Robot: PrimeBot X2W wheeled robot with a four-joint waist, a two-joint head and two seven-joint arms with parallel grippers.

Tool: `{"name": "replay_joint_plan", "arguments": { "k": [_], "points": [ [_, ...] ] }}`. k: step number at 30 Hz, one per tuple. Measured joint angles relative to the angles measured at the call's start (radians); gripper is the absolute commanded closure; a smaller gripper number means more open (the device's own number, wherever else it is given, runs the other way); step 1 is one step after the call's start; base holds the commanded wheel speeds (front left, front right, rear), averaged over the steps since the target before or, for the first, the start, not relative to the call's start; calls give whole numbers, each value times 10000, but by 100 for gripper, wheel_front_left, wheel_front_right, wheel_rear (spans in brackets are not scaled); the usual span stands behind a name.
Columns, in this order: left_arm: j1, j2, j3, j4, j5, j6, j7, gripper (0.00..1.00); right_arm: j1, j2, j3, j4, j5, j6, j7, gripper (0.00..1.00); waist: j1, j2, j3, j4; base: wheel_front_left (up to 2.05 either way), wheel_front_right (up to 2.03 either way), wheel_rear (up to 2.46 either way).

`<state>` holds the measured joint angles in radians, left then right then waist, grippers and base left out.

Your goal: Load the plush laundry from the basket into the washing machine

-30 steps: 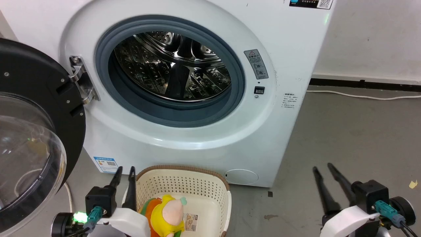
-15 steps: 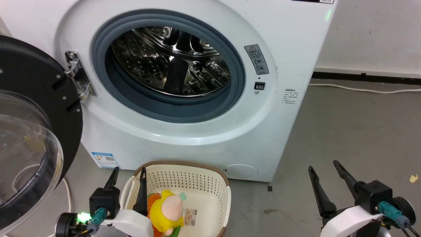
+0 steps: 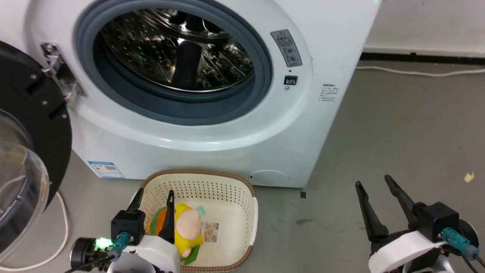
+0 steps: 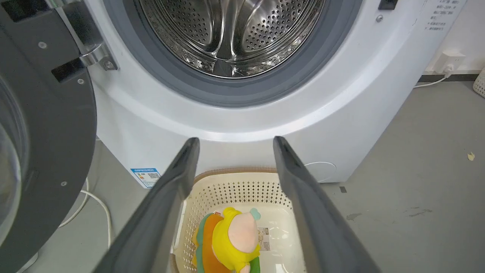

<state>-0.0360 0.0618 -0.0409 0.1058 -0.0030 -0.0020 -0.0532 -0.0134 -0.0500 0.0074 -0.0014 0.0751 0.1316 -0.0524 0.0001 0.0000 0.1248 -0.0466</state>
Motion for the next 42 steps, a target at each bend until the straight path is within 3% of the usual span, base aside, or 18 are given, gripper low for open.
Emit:
{"name": "replay_joint_plan", "arguments": {
  "k": [13, 42],
  "points": [
    [-972, 328, -75, 1760, -178, -186, 138, 0, -337, 0, 247, -81, 514, 0, -270, 0, 0, 0, 1141, -575, 0, 0, 0],
    [-3393, 2006, -470, 5515, -535, -449, 1891, 0, -1013, 0, 1001, -384, 1753, -2, -913, 0, 0, 0, 4118, -1977, 0, 0, 0]
  ]
}}
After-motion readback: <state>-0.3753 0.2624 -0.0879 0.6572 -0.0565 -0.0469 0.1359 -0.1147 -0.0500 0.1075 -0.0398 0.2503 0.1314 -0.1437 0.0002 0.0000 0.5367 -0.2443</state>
